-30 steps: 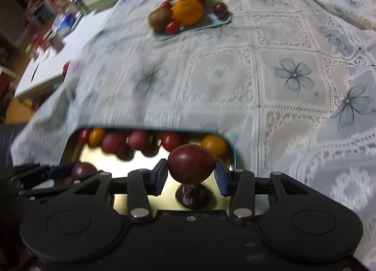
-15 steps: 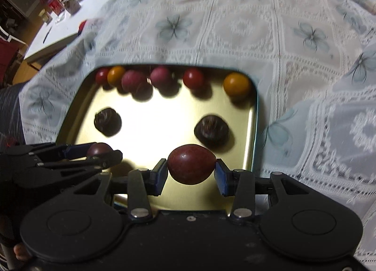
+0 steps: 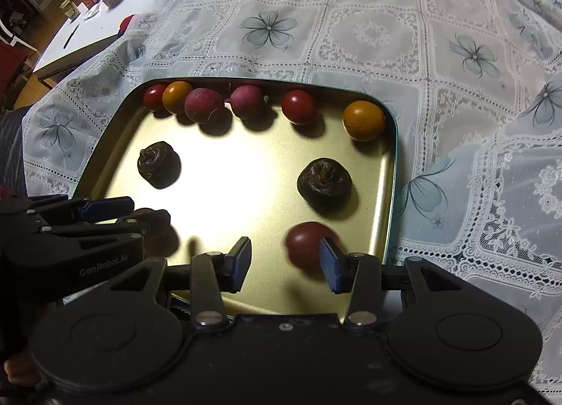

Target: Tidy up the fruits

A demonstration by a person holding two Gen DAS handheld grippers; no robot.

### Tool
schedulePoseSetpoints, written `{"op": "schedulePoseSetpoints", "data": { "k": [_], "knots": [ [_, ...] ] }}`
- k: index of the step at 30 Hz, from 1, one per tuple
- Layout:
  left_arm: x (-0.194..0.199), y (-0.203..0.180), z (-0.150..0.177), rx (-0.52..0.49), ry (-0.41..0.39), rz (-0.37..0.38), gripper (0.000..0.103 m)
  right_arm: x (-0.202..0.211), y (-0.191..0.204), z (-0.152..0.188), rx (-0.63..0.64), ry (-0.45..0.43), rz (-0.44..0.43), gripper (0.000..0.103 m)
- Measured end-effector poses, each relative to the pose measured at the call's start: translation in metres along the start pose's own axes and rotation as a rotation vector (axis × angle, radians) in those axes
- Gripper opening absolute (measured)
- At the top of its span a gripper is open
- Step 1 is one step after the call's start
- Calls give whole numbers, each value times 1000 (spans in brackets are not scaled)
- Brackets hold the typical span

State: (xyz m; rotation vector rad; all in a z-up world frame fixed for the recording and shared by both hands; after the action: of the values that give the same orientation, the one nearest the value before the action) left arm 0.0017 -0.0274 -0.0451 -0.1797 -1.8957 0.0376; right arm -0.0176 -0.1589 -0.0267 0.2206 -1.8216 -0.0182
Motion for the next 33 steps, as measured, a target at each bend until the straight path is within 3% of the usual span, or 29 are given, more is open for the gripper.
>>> {"op": "schedulePoseSetpoints", "data": {
  "k": [13, 33],
  "knots": [
    [8, 3, 3, 10, -34, -54, 49, 5, 4, 6, 18, -6, 45, 45],
    [13, 4, 4, 8, -57, -89, 49, -6, -4, 14, -28, 71, 84, 44]
  ]
}}
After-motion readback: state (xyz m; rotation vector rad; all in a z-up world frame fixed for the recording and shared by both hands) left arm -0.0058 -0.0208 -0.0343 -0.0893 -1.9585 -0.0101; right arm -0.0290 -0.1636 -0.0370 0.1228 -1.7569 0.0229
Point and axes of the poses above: each gripper's, at about its wrist camera, not at the fingertips, and x roughly against the way its jaws point, y to its left, z to its underside, the point moved 5 cm from there along -x, roughly the way its jaws point, and after that the axes turned 6 degrees about x, right-handed, at the moved point
